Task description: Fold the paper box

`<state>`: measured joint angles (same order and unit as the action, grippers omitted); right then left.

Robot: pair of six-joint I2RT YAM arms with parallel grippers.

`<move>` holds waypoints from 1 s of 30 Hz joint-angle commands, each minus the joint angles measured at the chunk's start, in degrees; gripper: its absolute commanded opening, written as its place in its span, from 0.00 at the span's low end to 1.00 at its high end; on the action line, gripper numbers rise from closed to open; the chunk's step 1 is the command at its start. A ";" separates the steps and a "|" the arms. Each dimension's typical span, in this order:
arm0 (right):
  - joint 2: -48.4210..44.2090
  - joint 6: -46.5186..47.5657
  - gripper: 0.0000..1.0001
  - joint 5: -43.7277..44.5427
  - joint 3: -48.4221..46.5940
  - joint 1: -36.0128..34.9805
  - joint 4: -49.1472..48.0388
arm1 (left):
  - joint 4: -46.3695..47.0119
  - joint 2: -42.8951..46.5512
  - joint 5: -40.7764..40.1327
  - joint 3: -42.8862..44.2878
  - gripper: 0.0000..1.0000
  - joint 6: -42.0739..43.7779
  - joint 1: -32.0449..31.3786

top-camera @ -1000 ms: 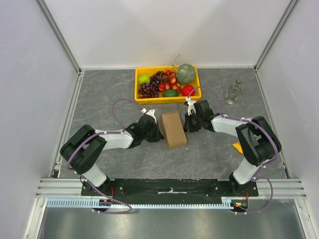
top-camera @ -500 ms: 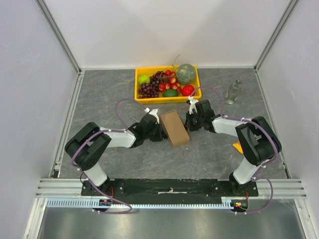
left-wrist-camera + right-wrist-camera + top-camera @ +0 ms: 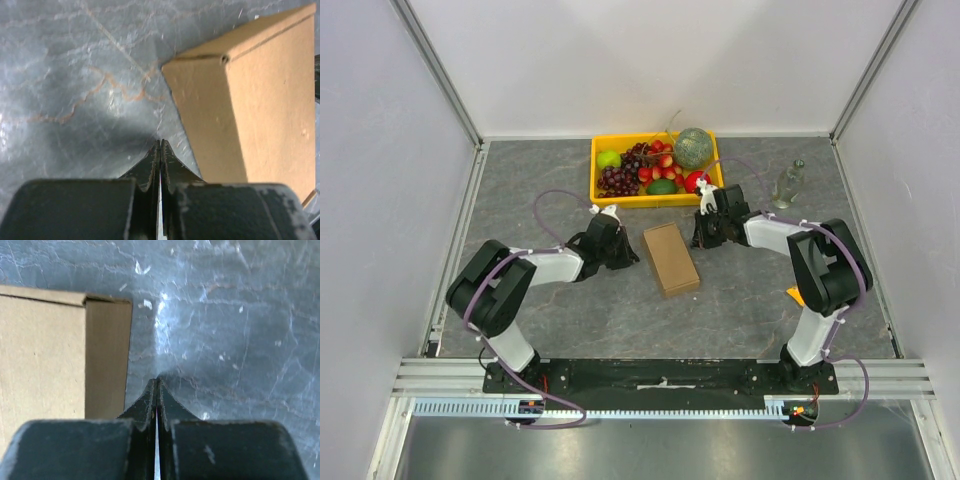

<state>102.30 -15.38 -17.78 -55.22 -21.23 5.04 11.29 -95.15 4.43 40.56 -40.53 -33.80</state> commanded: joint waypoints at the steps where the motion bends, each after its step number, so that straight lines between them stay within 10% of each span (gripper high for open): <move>1: 3.78 2.81 0.00 -4.53 -5.06 -0.12 0.32 | -3.82 -4.15 -2.32 6.46 0.02 3.35 1.02; 17: 6.60 0.79 0.00 -10.78 -6.21 -3.81 -1.87 | 1.10 -11.37 3.13 10.07 0.02 1.42 -0.65; 30: -2.71 -0.36 0.00 0.20 2.48 -6.99 0.85 | 0.40 -6.90 -2.75 0.94 0.02 -1.04 -4.17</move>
<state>102.78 -14.37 -17.67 -55.37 -26.30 4.03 16.19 -102.89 -0.01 47.11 -39.64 -35.79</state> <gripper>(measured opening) 0.005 0.025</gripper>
